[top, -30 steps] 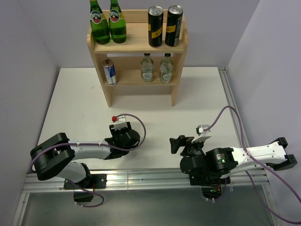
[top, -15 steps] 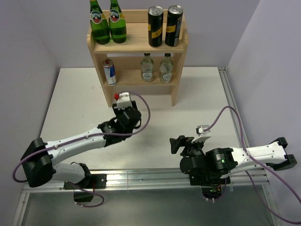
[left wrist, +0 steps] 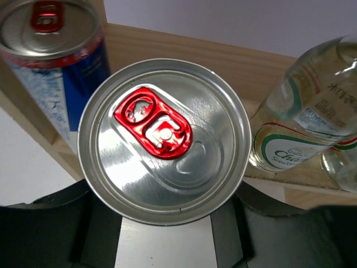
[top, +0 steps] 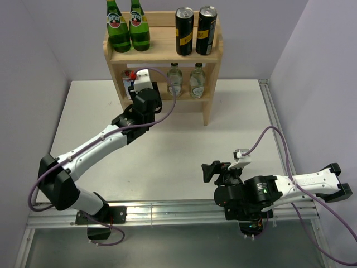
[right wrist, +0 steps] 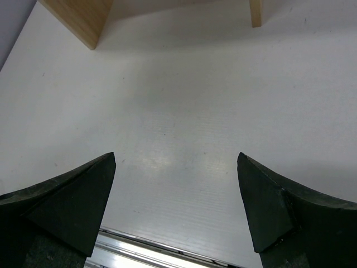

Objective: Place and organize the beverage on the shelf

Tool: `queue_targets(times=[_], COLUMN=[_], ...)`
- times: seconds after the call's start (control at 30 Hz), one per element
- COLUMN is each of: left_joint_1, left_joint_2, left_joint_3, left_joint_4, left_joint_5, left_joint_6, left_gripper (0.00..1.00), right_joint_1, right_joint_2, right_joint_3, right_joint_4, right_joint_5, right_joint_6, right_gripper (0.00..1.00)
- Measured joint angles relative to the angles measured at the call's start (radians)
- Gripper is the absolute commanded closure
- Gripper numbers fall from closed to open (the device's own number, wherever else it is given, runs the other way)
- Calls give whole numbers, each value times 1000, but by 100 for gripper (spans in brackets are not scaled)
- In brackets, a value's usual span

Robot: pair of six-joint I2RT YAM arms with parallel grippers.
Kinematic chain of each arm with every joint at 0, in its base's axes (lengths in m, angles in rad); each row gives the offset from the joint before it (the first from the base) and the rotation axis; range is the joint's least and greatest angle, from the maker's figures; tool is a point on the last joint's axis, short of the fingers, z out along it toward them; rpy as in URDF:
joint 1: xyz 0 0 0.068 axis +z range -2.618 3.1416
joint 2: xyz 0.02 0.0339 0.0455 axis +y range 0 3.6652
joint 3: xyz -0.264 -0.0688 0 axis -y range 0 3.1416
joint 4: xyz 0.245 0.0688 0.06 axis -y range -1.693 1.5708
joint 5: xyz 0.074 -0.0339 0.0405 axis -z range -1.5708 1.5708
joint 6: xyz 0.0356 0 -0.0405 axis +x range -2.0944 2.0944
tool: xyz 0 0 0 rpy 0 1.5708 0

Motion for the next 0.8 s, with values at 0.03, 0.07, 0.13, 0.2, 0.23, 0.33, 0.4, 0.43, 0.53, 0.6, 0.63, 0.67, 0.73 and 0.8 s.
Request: queue_targets(times=[0.03,0.07,0.13,0.2,0.23,0.33,0.4,0.43,0.53,0.6,0.63,0.67,0.73,0.8], left_joint_1=[7,13,23,32,37,48,52,53,56,58,60,61,63,65], left_joint_2=[20,37,71,94,106,140,159,169,192,204,209,214,220,221], left_joint_3=[12,25,51,69,78,107,124,132,153,166,169,173,180,180], left_joint_4=[5,6,12,17,21,34,42,48,61,62,62,61,62,60], left_joint_5=[8,13,23,31,34,37,37,37,37,37,37,37,37,35], left_joint_6=[10,23,40,58,66,86,98,104,114,118,120,124,126,126], left_gripper=[100,100,100,100,100,100,100,100,100,100,100,100,100,100], right_joint_1=[0,0,0,0,0,0,0,0,0,0,0,0,0,0], right_joint_2=[-3,-5,-6,-6,-6,-6,-6,-6,-6,-6,-6,-6,-7,-8], right_joint_3=[-1,-1,-1,-1,-2,-2,-2,-2,-2,-2,-3,-3,-3,-3], right_joint_4=[-1,-1,-1,-1,-1,-1,-1,-1,-1,0,0,-1,0,0], right_joint_5=[0,0,0,1,1,2,4,5,7,7,8,8,8,8], right_joint_6=[2,3,6,6,6,6,6,6,6,6,6,6,6,6], right_gripper=[4,4,4,4,4,4,4,4,4,4,4,4,4,4])
